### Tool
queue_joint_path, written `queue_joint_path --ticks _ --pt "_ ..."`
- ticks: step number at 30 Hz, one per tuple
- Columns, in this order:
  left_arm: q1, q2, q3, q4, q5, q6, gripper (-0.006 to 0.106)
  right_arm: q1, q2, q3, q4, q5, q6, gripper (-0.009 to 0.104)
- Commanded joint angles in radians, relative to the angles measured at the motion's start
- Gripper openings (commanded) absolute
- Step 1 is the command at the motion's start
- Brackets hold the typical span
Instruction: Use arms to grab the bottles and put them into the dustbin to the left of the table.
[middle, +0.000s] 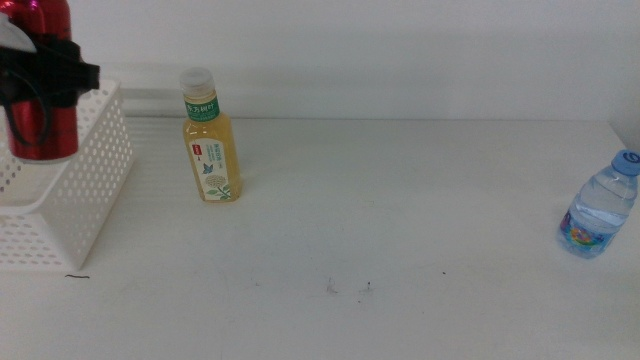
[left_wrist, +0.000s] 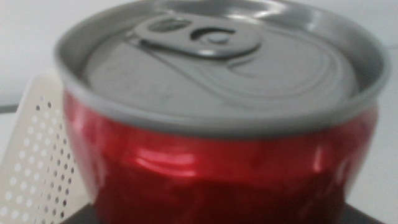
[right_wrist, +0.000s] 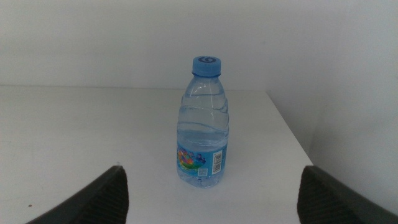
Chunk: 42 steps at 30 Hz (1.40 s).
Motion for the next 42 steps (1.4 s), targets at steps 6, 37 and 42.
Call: queue_joint_path --ticks 6,37,42 --pt "0.143 0.159 -0.227 -0.231 0.193 0.296 0.023 -0.008 -0.005 0.004 -0.007 -0.009 -0.004 0.091" --pt "0.406 0.761 -0.674 -0.354 0.511 0.540 0.029 -0.008 -0.005 0.004 -0.007 -0.009 -0.004 0.091" --pt "0.406 0.789 -0.674 -0.353 0.501 0.537 0.048 -0.008 -0.005 0.004 -0.007 -0.009 -0.004 0.091"
